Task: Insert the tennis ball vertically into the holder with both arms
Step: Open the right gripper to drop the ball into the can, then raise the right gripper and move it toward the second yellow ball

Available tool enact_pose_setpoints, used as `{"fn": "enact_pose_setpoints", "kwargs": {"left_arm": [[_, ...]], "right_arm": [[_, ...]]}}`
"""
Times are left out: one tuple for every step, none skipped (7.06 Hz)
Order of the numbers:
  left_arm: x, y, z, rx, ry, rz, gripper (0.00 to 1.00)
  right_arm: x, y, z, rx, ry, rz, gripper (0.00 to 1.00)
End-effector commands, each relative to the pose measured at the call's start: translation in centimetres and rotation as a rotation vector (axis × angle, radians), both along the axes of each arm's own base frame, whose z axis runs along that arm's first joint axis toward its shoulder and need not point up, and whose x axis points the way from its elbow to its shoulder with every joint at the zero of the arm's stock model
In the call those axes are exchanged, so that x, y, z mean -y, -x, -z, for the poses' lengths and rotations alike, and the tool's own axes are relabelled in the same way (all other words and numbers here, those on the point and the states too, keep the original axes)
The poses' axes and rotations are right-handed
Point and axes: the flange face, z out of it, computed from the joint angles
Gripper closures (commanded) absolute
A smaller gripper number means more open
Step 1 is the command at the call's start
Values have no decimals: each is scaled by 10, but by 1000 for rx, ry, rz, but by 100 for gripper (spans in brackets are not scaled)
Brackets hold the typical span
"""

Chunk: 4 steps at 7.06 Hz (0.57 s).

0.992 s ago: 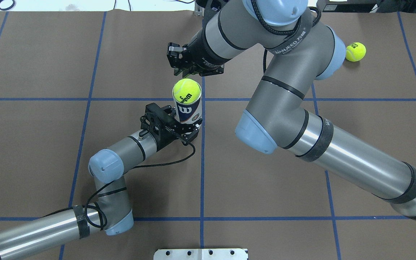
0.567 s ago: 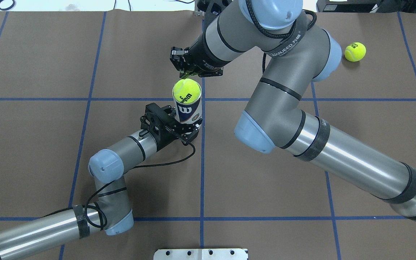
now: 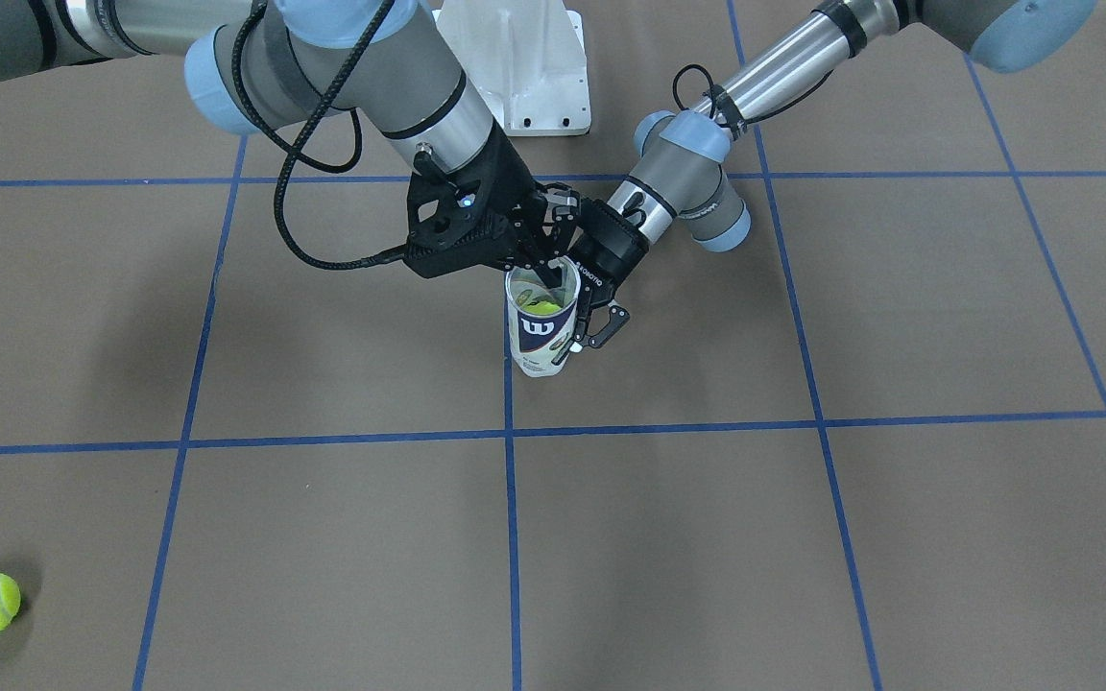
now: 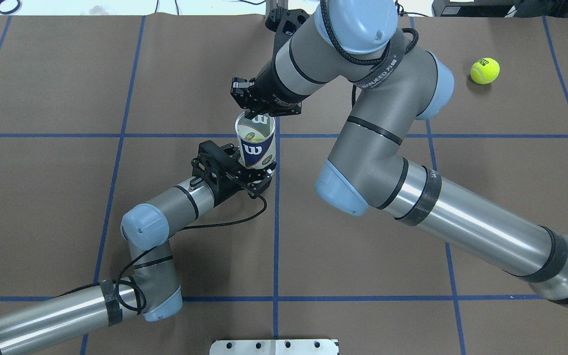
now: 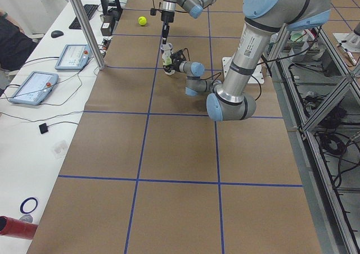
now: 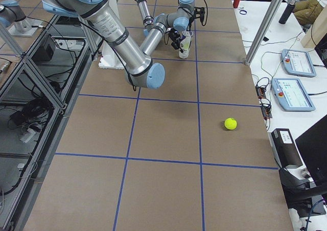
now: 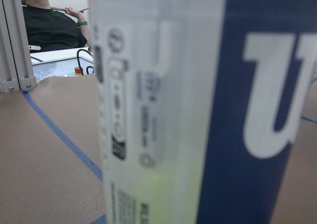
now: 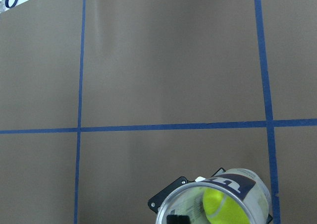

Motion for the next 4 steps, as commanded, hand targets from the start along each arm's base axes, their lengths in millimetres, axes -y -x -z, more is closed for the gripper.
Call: {"fn": "enact_pose_setpoints", "kwargs": {"left_arm": [[0, 0, 0, 0, 0, 0, 27], [1, 1, 0, 0, 0, 2, 27], [1, 1, 0, 0, 0, 2, 26], [1, 1, 1, -1, -1, 2, 26]], "right_arm": [[12, -31, 10, 21, -27, -43, 100], [44, -83, -5, 9, -16, -125, 100], [70, -132, -38, -26, -7, -214, 39], [94, -176, -74, -102, -70, -243, 2]]}}
